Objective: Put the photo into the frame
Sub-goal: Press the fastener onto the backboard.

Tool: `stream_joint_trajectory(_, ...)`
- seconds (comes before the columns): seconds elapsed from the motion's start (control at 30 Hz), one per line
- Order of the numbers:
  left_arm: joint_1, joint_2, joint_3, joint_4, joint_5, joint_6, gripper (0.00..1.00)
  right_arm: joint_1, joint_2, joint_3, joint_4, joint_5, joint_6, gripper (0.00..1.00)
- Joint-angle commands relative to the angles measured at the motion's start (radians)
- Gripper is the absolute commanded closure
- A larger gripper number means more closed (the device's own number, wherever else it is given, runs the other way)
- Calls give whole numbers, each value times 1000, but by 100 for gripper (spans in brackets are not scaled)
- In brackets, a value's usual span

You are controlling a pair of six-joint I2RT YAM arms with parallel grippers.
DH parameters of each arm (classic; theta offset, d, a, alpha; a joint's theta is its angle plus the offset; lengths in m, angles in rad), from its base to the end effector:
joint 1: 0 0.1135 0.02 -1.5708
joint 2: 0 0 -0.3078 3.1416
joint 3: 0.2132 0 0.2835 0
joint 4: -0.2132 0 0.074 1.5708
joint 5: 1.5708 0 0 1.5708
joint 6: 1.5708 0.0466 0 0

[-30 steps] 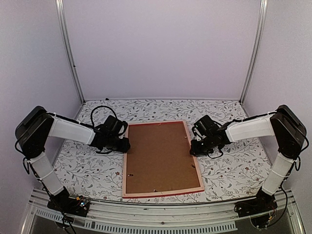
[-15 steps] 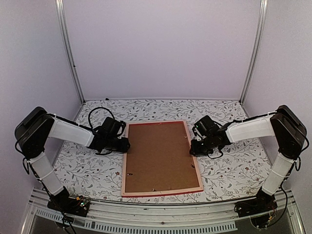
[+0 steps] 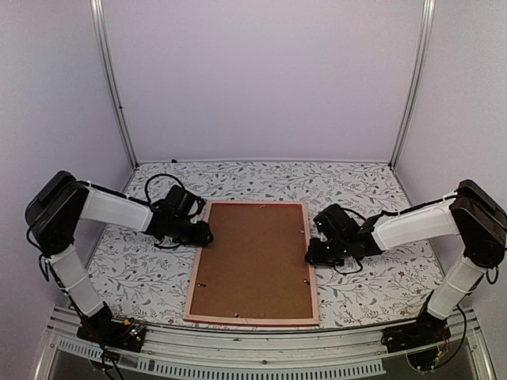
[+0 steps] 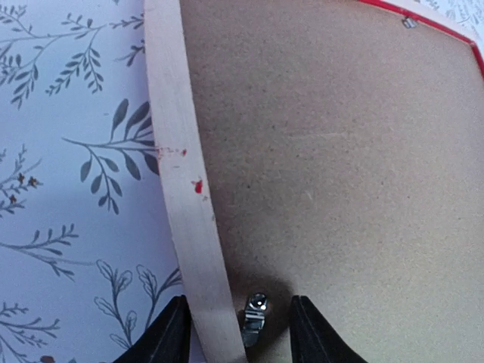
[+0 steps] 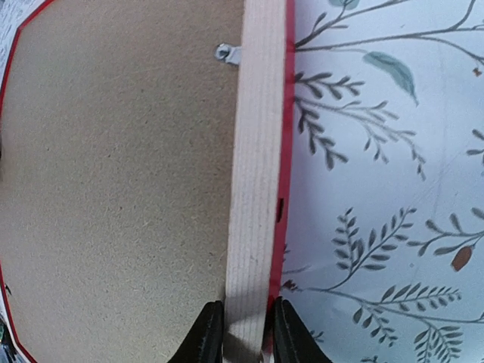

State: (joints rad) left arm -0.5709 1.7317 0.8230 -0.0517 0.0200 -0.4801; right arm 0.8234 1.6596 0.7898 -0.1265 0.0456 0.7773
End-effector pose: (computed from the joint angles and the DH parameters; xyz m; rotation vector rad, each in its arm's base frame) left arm 0.2991 -0.1932 0.1369 0.1257 2.5868 -0.4317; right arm 0.2309 0.2460 0.1458 -0.0434 2.6613 0.5220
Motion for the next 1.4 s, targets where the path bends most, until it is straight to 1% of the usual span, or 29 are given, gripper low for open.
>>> stream_joint_trajectory(0.0, 1, 72, 56, -28, 104, 31, 58, 83, -28, -18, 20, -80, 56, 70)
stream_joint_trajectory(0.07, 0, 96, 76, -14, 144, 42, 63, 97, -39, -14, 40, -96, 43, 64)
stream_joint_trajectory(0.17, 0, 117, 102, 16, 192, 67, 64, 97, -52, -16, 37, -96, 28, 57)
stream_joint_trajectory(0.2, 0, 123, 112, 14, 191, 78, 62, 97, -57, -12, 20, -77, 24, 55)
stream_joint_trajectory(0.27, 1, 127, 128, 4, 166, 94, 56, 97, -66, 1, -28, -20, 14, 49)
stream_joint_trajectory(0.33, 2, 128, 144, -27, 108, 94, 50, 97, -74, 20, -81, 37, -3, 44)
stream_joint_trajectory(0.4, 3, 122, 158, -61, 54, 84, 48, 93, -81, 37, -120, 78, -19, 41)
stream_joint_trajectory(0.53, 5, 98, 145, -80, 3, 56, 43, 73, -86, 52, -149, 106, -44, 38)
stream_joint_trajectory(0.6, 5, 79, 126, -71, -4, 51, 37, 63, -90, 51, -149, 109, -56, 37)
stream_joint_trajectory(0.73, 5, 60, 108, -73, -17, 43, 36, 50, -93, 54, -160, 125, -73, 37)
stream_joint_trajectory(0.8, 6, 51, 98, -68, -17, 41, 37, 45, -97, 55, -165, 135, -78, 37)
stream_joint_trajectory(0.9, 7, 35, 87, -65, -52, 32, 43, 42, -106, 51, -167, 140, -80, 36)
stream_joint_trajectory(1.03, 13, 26, 70, -55, -51, 23, 50, 41, -107, 49, -167, 139, -79, 36)
stream_joint_trajectory(1.23, 17, 36, 66, -54, -50, 10, 55, 40, -97, 48, -163, 130, -80, 37)
stream_joint_trajectory(1.37, 17, 46, 66, -66, -76, 7, 58, 40, -95, 45, -162, 129, -79, 37)
